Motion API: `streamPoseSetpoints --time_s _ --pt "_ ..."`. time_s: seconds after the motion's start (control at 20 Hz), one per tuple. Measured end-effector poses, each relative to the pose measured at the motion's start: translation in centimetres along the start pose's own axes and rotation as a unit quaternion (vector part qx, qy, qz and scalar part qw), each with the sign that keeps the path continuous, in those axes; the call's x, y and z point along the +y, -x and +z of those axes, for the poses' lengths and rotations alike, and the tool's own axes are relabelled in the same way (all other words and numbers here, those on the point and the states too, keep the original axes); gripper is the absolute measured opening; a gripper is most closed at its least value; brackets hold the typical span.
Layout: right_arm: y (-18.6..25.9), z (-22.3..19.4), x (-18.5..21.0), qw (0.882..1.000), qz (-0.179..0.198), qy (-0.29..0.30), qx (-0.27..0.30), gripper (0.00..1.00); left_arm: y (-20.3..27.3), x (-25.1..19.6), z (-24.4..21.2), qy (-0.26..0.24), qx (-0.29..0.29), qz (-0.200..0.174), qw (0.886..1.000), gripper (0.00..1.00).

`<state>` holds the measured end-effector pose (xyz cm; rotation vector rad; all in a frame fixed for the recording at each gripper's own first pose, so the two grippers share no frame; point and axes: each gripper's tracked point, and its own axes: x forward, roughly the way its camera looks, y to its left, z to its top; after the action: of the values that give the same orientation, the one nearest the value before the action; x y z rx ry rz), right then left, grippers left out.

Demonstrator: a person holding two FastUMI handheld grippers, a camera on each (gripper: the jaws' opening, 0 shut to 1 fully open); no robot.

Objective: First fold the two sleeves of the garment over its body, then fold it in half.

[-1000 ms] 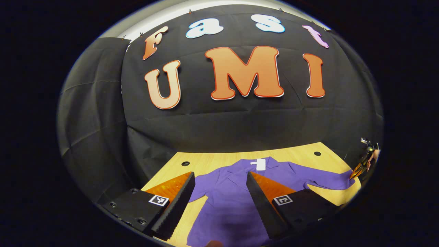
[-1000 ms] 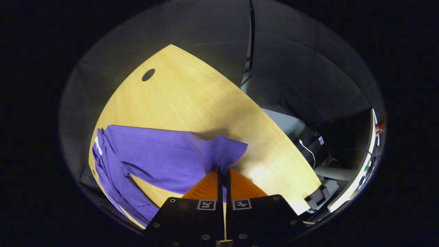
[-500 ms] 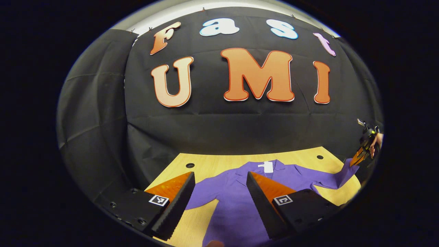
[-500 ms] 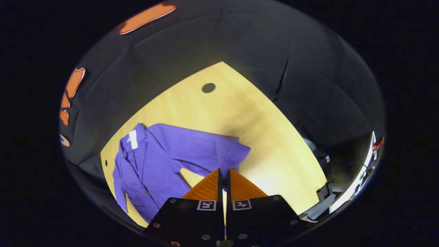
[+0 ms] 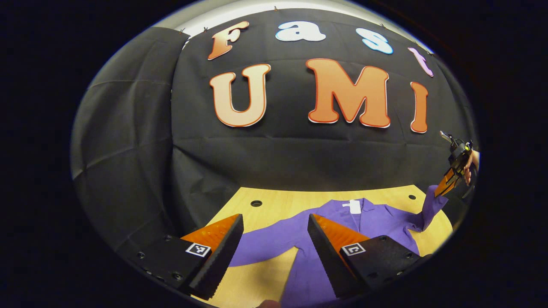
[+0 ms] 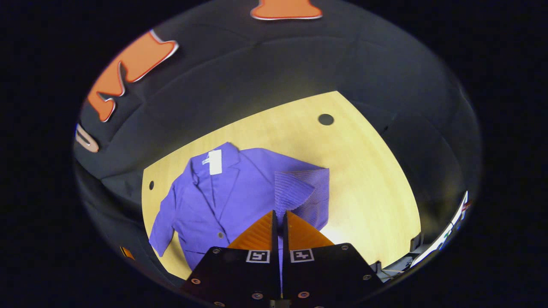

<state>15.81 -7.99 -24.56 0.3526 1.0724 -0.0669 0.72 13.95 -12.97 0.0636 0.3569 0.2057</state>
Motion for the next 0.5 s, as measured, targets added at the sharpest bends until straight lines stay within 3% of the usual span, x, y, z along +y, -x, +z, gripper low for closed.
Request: streamPoseSetpoints --time_s 0.5 --pt "-0.6 -0.6 16.5 0.994 0.058 0.093 0.005 0.03 -0.9 9.1 -2.7 0.012 0.021 0.037 0.999 0.95"
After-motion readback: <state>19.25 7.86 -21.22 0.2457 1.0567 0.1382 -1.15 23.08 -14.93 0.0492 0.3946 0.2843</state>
